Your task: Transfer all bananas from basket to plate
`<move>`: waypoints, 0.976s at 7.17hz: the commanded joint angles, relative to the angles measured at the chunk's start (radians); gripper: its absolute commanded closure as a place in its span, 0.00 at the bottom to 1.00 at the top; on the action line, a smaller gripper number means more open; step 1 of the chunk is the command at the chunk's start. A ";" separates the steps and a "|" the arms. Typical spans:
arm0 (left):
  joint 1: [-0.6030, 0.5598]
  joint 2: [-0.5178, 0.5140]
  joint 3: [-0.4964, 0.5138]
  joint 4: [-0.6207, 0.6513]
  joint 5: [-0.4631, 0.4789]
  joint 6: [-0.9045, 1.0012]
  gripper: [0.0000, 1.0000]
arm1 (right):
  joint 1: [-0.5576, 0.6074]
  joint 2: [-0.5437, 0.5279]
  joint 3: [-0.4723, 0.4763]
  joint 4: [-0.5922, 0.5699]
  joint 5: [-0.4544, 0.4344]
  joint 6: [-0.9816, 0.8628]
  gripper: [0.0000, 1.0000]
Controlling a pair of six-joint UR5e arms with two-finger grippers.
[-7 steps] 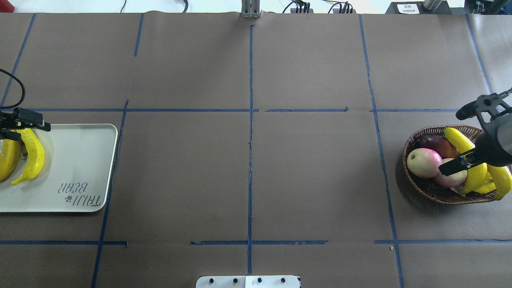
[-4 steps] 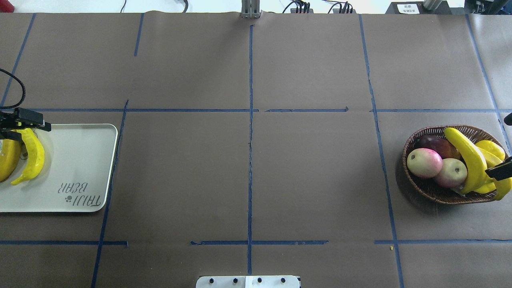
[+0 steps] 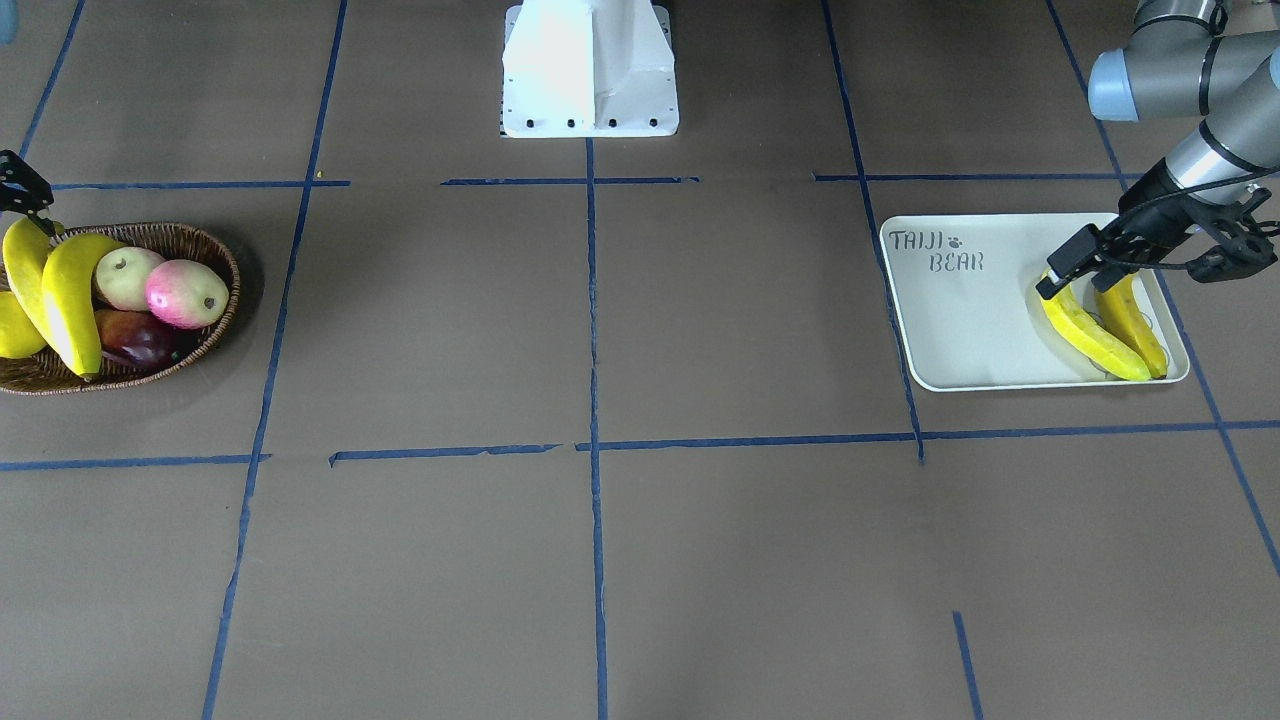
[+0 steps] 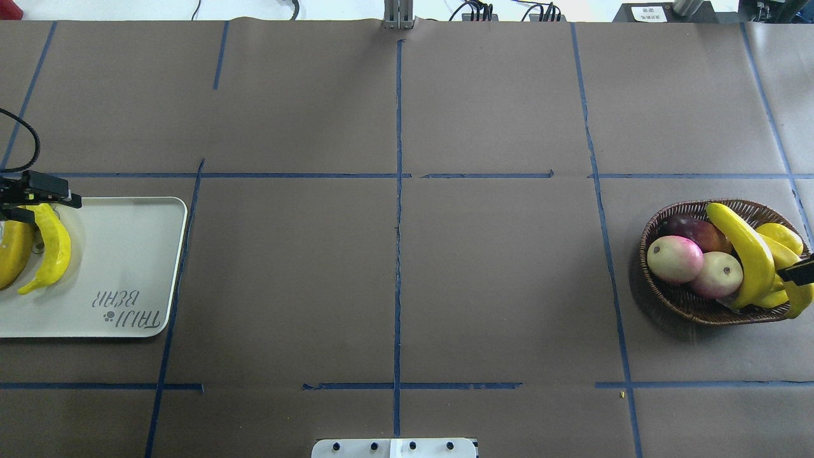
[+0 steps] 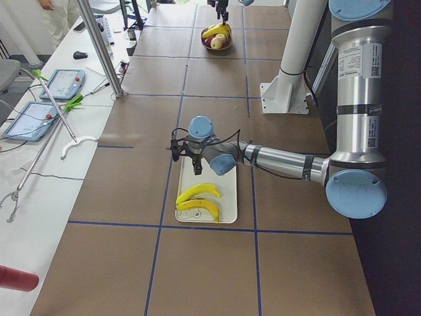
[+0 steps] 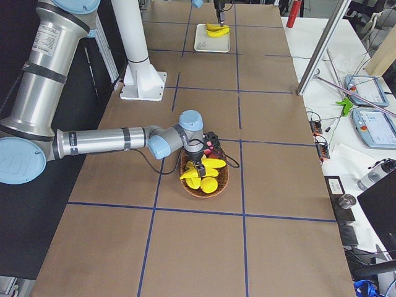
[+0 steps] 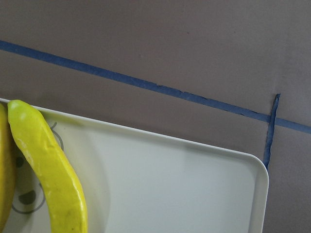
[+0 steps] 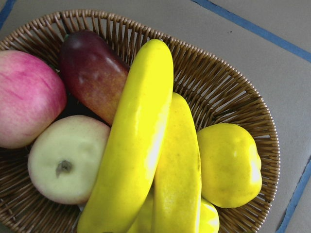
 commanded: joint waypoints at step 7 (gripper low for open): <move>0.002 0.009 -0.005 0.000 0.001 0.000 0.00 | -0.019 0.001 -0.072 0.018 0.021 0.014 0.33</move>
